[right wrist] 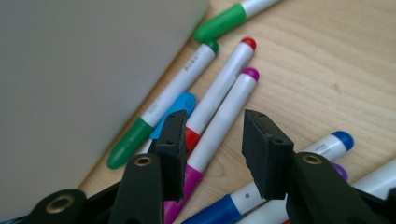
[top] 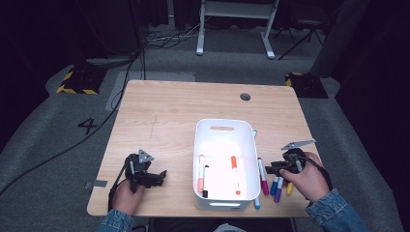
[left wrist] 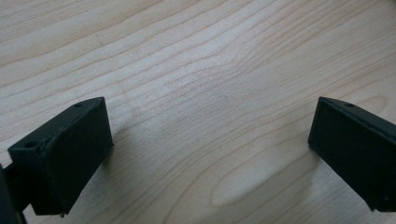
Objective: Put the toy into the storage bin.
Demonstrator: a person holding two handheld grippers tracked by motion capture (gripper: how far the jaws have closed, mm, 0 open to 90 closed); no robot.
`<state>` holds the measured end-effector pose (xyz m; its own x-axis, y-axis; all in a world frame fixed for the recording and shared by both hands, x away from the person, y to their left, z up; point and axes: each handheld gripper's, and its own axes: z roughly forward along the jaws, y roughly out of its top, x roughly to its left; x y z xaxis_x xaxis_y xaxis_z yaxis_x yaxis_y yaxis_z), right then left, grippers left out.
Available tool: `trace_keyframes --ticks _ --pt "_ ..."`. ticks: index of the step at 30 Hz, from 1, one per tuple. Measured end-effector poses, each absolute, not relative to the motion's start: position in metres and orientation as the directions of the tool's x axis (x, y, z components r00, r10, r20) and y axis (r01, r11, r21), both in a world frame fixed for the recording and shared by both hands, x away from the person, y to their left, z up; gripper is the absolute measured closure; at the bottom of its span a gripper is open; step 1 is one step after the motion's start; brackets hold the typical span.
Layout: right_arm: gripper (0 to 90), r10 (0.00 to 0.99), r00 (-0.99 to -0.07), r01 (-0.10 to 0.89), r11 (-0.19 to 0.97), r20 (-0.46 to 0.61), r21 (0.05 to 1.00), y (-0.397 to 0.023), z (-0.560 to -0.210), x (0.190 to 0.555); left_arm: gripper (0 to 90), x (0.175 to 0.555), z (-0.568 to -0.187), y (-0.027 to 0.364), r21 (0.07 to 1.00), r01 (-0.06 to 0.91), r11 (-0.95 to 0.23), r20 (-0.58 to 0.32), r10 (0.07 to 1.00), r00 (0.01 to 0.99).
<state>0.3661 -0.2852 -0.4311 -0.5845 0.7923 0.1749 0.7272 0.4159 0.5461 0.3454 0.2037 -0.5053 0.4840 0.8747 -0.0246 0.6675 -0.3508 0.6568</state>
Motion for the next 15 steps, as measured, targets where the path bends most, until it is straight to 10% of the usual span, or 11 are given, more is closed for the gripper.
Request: trace_keyframes --ticks 15 --pt "66.9 0.81 -0.556 0.778 0.429 0.185 0.459 -0.276 -0.463 0.378 0.0 0.345 -0.505 0.204 0.657 0.667 -0.351 -0.024 0.875 0.484"
